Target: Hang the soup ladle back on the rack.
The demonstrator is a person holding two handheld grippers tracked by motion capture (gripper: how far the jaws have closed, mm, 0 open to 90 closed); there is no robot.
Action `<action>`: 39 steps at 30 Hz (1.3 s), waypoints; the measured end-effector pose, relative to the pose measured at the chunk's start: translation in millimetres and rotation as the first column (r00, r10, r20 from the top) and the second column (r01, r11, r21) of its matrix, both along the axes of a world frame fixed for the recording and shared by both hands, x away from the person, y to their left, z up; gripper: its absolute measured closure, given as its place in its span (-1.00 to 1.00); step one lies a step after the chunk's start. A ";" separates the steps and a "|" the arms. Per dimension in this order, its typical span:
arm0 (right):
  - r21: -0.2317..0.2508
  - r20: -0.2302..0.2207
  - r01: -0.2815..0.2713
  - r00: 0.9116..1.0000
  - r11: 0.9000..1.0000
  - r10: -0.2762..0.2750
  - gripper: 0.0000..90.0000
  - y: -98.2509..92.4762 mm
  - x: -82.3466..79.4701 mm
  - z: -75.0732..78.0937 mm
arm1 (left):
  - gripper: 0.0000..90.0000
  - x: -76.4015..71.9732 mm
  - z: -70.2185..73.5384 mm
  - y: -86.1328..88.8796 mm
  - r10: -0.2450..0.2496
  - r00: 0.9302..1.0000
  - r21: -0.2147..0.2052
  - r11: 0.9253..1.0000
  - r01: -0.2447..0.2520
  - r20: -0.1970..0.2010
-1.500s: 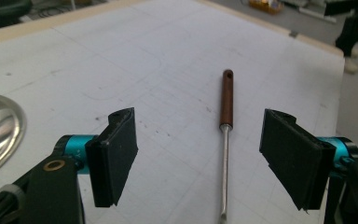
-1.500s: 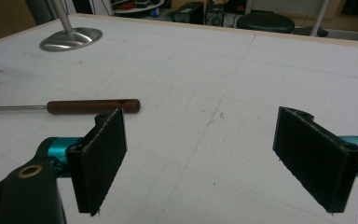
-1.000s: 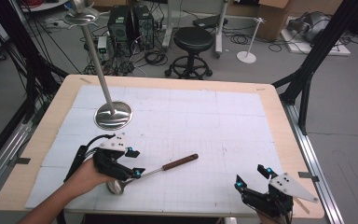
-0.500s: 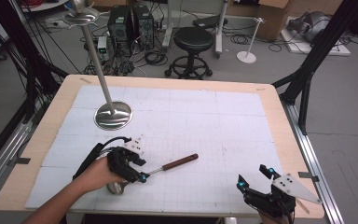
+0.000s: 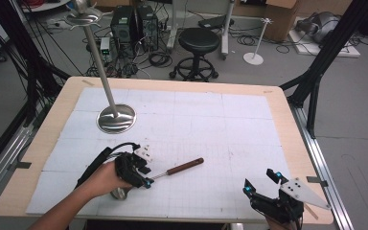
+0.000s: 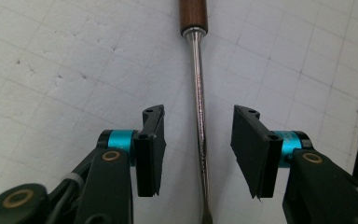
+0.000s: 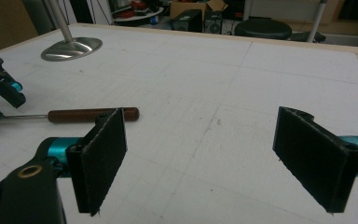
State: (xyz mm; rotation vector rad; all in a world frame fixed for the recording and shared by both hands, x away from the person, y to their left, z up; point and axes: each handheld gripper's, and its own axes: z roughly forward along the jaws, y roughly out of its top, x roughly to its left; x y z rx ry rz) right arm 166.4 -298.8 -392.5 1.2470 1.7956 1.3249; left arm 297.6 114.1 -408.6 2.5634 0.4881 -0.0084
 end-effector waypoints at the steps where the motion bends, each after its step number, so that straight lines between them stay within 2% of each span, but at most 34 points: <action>1: 0.000 -0.001 0.001 1.000 1.000 -0.001 -0.64 0.1 -0.1 0.1 | 0.22 0.2 -0.7 -0.6 0.003 1.000 0.006 1.000 -0.003 -0.004; 9: 0.001 0.001 0.003 1.000 1.000 -0.003 -0.64 -0.5 0.5 -0.2 | 0.41 1.0 -4.9 -2.8 0.012 1.000 0.050 0.999 -0.011 -0.024; 14: 0.004 -0.004 0.014 1.000 1.000 -0.014 -0.64 -0.9 0.4 -0.4 | 0.52 1.0 -4.7 -3.4 0.024 0.999 0.061 0.998 -0.022 -0.029; 24: -0.003 -0.008 0.021 1.000 1.000 -0.021 -0.64 -1.5 1.4 -1.1 | 0.70 -2.8 -4.9 -7.4 0.035 0.999 0.086 0.996 -0.034 -0.009; 30: 0.003 -0.015 0.031 0.999 1.000 -0.031 -0.64 -2.4 0.7 -0.9 | 0.83 -3.3 -3.8 -11.9 0.033 0.999 0.115 0.993 -0.029 -0.029; 39: 0.003 -0.016 0.033 0.999 0.999 -0.033 -0.64 -3.3 0.7 -0.8 | 0.86 -0.7 -2.7 -14.4 0.042 0.998 0.143 0.989 -0.035 -0.047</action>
